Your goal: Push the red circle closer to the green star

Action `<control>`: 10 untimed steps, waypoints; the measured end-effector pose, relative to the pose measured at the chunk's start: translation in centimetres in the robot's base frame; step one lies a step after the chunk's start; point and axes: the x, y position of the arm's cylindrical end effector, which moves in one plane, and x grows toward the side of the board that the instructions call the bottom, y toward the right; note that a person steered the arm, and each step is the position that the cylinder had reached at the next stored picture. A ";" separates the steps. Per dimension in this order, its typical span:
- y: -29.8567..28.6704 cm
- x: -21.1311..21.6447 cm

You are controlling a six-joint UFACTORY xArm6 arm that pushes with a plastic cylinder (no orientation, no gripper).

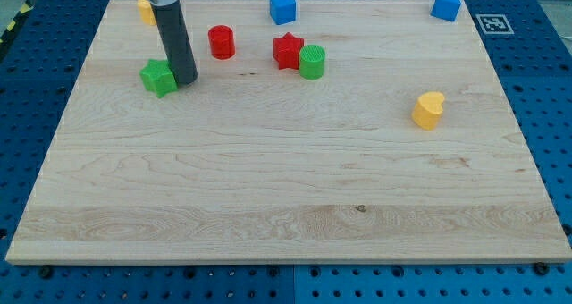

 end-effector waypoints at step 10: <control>8.5 1.1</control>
